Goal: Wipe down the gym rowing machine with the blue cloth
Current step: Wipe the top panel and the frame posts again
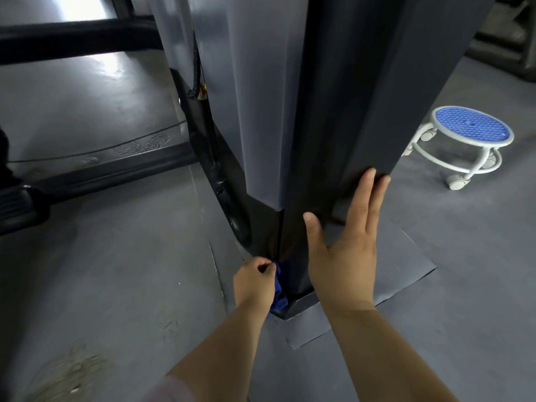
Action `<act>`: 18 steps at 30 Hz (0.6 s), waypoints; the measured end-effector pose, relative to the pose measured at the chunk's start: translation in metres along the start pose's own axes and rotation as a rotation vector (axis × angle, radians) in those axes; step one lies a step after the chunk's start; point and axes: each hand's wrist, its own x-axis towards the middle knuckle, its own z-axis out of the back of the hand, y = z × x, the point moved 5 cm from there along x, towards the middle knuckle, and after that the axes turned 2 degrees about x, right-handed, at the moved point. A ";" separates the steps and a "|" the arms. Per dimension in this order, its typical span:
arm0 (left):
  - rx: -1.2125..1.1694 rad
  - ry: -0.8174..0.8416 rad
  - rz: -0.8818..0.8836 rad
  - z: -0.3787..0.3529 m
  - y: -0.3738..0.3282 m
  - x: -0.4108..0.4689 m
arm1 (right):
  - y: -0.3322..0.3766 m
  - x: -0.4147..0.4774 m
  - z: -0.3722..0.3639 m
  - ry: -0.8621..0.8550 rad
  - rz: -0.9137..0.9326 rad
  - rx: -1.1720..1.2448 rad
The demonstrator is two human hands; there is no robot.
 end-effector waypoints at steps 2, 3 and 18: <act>0.032 0.005 -0.003 -0.006 0.005 0.002 | -0.001 0.000 0.000 -0.002 0.012 -0.003; 0.053 0.004 -0.008 -0.008 0.006 0.004 | -0.002 0.000 0.001 0.001 0.012 -0.003; 0.191 0.042 0.004 -0.021 0.021 0.015 | -0.001 -0.002 0.002 0.027 -0.026 0.012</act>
